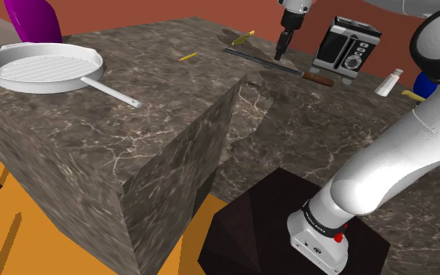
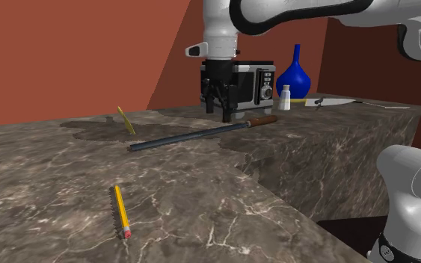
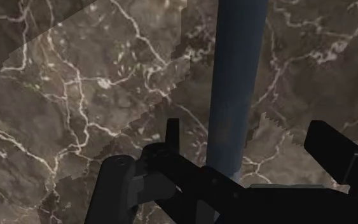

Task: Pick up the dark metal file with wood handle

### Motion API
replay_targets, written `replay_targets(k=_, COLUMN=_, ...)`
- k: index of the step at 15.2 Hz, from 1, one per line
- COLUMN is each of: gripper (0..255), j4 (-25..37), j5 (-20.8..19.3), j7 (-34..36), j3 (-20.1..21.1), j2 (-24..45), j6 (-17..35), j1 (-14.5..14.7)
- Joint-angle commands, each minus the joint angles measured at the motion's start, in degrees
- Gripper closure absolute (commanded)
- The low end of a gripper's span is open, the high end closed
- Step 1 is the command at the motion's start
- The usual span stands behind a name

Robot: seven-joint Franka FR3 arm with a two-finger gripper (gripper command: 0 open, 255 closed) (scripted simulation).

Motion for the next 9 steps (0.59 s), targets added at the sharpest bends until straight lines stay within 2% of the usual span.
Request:
replay_targets(k=1, gripper=0, j4=-0.7, j5=0.0, j7=-0.4, j3=-0.1, j2=0.4, j6=1.1, j1=0.0)
replay_targets(k=6, gripper=0, j4=-5.4, j5=-0.2, j7=0.0, j3=-0.2, j2=-0.1, j6=5.4, j1=-0.1)
replay_targets(k=8, gripper=0, j4=-5.4, j5=-0.2, j7=0.0, j3=-0.2, j2=-0.1, j6=5.4, j1=-0.1)
replay_targets(k=9, gripper=255, j4=-5.4, j5=-0.2, j7=0.0, j3=-0.1, j2=0.0, j6=5.4, j1=-0.1)
